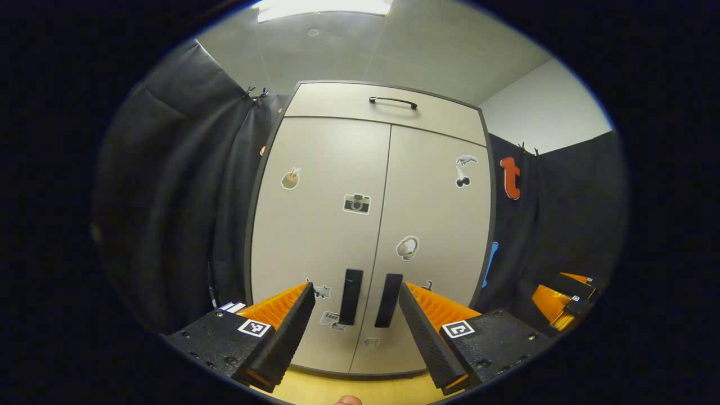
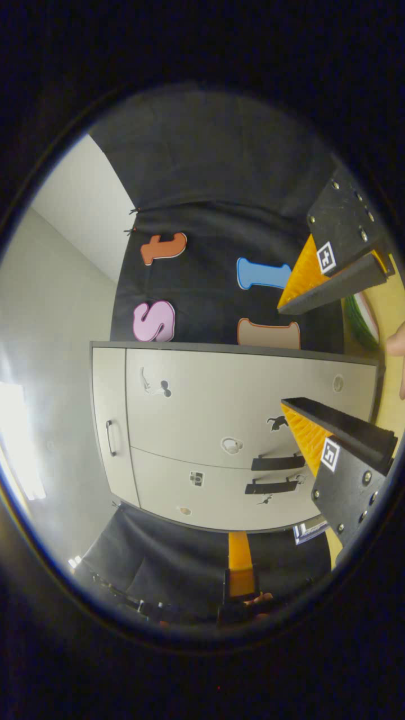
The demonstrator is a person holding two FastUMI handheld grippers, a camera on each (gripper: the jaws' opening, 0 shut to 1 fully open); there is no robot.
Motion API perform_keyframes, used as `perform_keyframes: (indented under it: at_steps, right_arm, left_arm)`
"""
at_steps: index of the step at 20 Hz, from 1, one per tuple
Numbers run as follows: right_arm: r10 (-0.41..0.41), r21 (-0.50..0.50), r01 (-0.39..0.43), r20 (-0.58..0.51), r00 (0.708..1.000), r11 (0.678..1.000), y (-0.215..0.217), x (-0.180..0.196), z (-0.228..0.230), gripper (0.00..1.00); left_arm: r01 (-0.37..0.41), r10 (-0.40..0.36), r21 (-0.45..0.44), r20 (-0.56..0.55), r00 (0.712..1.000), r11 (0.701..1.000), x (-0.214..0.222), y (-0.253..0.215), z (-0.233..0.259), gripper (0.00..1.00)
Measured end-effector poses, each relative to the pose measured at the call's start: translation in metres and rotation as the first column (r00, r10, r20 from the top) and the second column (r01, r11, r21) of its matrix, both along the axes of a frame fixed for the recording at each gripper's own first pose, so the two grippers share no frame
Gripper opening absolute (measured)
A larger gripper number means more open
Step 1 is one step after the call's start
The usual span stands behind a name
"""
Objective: Grasp the bottle in the cabinet with the left hand and place it on the coaster, then close the right door with the right hand and the left door with the left hand.
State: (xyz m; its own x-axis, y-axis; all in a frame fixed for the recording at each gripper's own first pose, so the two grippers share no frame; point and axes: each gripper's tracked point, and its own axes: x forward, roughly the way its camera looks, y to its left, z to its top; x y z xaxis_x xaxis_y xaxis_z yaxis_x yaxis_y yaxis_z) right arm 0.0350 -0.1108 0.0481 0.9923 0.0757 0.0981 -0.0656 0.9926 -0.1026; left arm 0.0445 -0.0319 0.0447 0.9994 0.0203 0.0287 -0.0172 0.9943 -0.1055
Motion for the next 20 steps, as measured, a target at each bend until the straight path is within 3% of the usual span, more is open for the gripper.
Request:
perform_keyframes:
  at_steps: [15,20]
  right_arm:
    - [-0.025,-0.010,0.025,-0.014,1.000,1.000,-0.126,0.006,-0.002,0.90]
    - [-0.036,-0.043,0.033,-0.063,0.997,0.999,-0.163,0.013,-0.032,0.90]
  left_arm:
    - [-0.032,0.033,0.041,-0.008,0.999,0.999,0.017,-0.111,-0.012,0.95]
    - [-0.027,0.027,0.013,0.042,0.999,1.000,0.043,-0.165,-0.027,0.96]
